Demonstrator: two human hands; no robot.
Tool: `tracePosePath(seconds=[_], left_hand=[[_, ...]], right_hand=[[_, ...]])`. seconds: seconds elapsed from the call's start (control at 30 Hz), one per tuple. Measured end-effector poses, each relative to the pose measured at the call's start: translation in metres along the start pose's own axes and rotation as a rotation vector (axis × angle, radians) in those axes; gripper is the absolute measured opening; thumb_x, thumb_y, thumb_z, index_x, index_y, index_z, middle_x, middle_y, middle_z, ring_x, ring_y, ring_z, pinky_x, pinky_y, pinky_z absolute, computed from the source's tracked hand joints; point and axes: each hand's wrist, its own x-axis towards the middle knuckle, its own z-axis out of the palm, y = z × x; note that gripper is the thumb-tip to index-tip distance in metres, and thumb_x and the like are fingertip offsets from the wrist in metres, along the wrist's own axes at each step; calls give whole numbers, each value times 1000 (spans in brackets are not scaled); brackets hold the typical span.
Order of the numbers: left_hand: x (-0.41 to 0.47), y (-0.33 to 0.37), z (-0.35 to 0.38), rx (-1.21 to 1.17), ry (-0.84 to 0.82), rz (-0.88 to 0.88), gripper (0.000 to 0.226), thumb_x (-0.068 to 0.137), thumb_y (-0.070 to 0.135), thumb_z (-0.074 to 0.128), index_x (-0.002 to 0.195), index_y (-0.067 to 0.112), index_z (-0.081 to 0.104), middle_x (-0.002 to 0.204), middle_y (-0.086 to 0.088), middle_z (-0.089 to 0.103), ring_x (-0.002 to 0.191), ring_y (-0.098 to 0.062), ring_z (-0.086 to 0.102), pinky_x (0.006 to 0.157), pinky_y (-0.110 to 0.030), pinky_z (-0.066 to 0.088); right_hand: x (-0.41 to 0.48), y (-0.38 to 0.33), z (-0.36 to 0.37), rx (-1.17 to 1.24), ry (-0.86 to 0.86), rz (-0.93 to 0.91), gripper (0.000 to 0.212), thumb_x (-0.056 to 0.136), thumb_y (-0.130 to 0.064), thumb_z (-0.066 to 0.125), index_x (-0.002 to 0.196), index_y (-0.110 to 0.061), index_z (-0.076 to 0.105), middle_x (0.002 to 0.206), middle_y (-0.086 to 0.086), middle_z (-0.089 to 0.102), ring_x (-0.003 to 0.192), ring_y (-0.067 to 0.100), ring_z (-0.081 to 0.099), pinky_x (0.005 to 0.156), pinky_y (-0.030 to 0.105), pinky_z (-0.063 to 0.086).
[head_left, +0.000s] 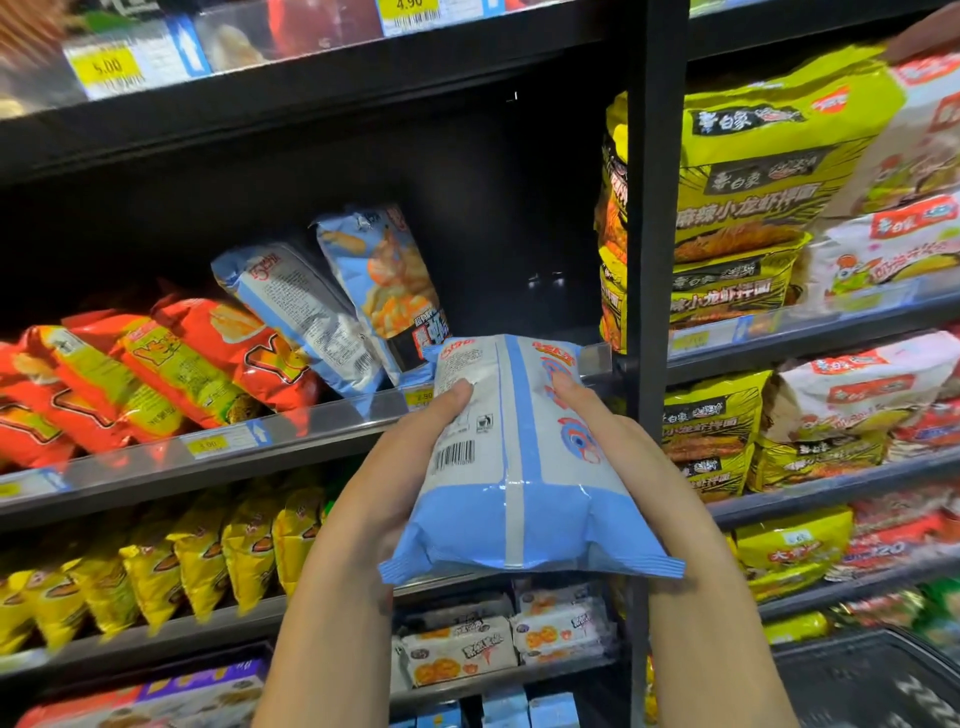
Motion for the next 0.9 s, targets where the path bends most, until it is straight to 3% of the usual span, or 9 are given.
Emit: tracePosePath(seconds=[0.07, 0.13, 0.27, 0.43, 0.53, 0.63, 0.73, 0.8, 0.9], left_hand=[[2, 0, 3, 17, 68, -50, 36, 107, 29, 54, 80, 10, 69, 58, -9, 73, 42, -12, 68, 38, -17, 49], [2, -4, 7, -56, 129, -42, 27, 103, 31, 61, 102, 7, 75, 91, -17, 81, 67, -21, 78, 56, -27, 62], [4, -13, 6, -48, 217, 60, 30, 100, 23, 67, 129, 14, 67, 118, -14, 78, 99, -28, 78, 84, -42, 66], [9, -14, -2, 331, 462, 381, 39, 93, 22, 80, 126, 38, 67, 117, 22, 73, 107, 6, 67, 91, -25, 53], [2, -9, 5, 339, 338, 435, 32, 93, 31, 77, 123, 40, 68, 120, 26, 71, 108, 6, 67, 89, -24, 54], [-4, -9, 14, 434, 163, 393, 65, 83, 64, 78, 141, 50, 54, 140, 27, 62, 124, 6, 61, 105, -33, 54], [-6, -4, 22, 462, 139, 408, 57, 83, 60, 81, 127, 70, 46, 133, 41, 59, 124, 18, 54, 102, -19, 47], [-6, -2, 21, 398, 118, 422, 70, 83, 47, 84, 136, 63, 40, 129, 45, 59, 121, 21, 56, 103, -15, 47], [0, -5, 13, 374, 155, 477, 92, 78, 42, 90, 153, 41, 38, 139, 22, 65, 128, -2, 63, 111, -41, 50]], right_hand=[[-1, -5, 5, 38, -24, 19, 47, 84, -60, 66, 55, -25, 80, 68, 2, 78, 57, 14, 76, 59, 31, 57], [-4, -6, 6, 77, -23, 45, 38, 85, -56, 67, 85, -22, 83, 80, 6, 81, 66, 18, 79, 57, 31, 63], [-23, 5, 9, 182, -35, -97, 54, 81, -49, 74, 124, -16, 72, 108, 12, 81, 92, 27, 80, 82, 42, 64], [-21, 4, 17, 142, 90, -333, 39, 92, -28, 74, 128, -20, 61, 112, 4, 80, 102, 28, 78, 83, 45, 64], [-18, 5, 26, 96, 189, -465, 45, 90, -31, 77, 130, -21, 59, 116, 1, 79, 105, 23, 77, 90, 48, 63], [-15, 5, 36, -5, 209, -539, 65, 86, -51, 76, 140, -23, 52, 124, -6, 75, 113, 12, 73, 99, 44, 60], [-15, 6, 37, -65, 163, -575, 62, 97, -66, 58, 149, -33, 49, 134, -12, 70, 123, 7, 67, 104, 39, 55], [-16, 5, 36, -64, 134, -599, 50, 105, -58, 47, 146, -32, 55, 130, -8, 72, 121, 11, 69, 104, 41, 55], [-16, 5, 33, -64, 135, -655, 33, 109, -38, 50, 135, -28, 66, 124, -4, 76, 117, 16, 71, 102, 46, 57]])
